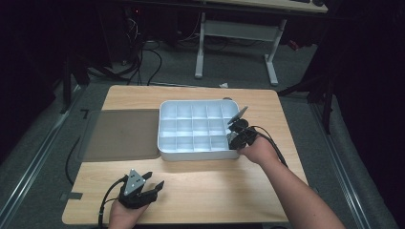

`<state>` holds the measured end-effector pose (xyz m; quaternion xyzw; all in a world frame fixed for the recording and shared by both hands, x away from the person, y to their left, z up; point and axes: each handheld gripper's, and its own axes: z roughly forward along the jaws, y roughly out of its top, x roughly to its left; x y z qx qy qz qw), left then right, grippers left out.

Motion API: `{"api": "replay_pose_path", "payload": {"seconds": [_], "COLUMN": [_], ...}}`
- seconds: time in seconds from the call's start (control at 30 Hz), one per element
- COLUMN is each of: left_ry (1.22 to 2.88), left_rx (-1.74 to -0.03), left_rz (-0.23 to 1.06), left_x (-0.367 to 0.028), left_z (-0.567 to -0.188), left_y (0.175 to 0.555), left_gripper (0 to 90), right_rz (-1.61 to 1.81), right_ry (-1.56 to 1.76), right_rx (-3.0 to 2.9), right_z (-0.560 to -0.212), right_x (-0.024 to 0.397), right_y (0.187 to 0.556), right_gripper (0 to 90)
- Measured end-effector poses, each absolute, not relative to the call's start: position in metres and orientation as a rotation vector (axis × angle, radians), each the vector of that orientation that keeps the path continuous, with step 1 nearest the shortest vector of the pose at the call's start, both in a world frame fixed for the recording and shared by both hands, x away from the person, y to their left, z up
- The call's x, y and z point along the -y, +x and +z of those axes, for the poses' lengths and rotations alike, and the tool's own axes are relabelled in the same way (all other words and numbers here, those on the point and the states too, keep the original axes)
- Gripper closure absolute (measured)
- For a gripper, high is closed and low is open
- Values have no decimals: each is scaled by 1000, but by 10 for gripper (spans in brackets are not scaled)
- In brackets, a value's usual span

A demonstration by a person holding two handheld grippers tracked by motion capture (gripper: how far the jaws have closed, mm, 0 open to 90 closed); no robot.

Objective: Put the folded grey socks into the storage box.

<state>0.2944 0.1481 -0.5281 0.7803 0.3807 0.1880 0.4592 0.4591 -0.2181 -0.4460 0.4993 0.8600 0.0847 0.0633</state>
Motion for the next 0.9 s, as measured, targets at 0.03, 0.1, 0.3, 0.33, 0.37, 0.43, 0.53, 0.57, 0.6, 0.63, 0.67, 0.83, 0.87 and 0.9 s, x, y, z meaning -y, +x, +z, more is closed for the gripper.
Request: {"api": "replay_pose_path", "payload": {"seconds": [0.03,0.1,0.3,0.33,0.37,0.43,0.53,0.57,0.6,0.63,0.67,0.83,0.87,0.9], "left_ry": [1922,1921,1924,1923,1923,1923,1927,1923,1923,1923,1923,1924,1925,1925], "left_rx": [-937,-938,-937,-937,-938,-937,-938,-940,-939,-938,-938,-940,-940,-941], "left_rz": [462,463,464,465,465,465,464,463,464,464,463,465,464,464], "left_x": [-148,-148,-148,-148,-148,-149,-149,-149,-149,-148,-148,-149,-149,-149], "left_z": [-528,-528,-528,-528,-528,-528,-528,-528,-528,-528,-528,-528,-528,-528], "left_y": [294,294,295,295,295,295,295,295,295,295,295,295,295,295], "left_gripper": [417,417,416,416,417,417,417,417,417,417,416,416,417,416], "right_rz": [260,263,309,309,311,309,301,290,273,253,234,198,195,197], "right_ry": [1513,1499,1475,1470,1471,1478,1495,1497,1485,1486,1492,1499,1516,1504], "right_rx": [-2593,-2595,-2590,-2588,-2584,-2589,-2615,-2620,-2631,-2635,-2635,-2649,-2649,-2660], "right_z": [-444,-440,-421,-418,-415,-412,-414,-416,-419,-423,-427,-445,-448,-452], "right_x": [218,218,216,216,216,218,219,220,220,220,220,220,219,219], "right_y": [458,457,455,455,455,456,455,454,455,455,455,460,460,460], "right_gripper": [587,587,596,600,609,667,826,872,897,900,900,900,900,900]}}
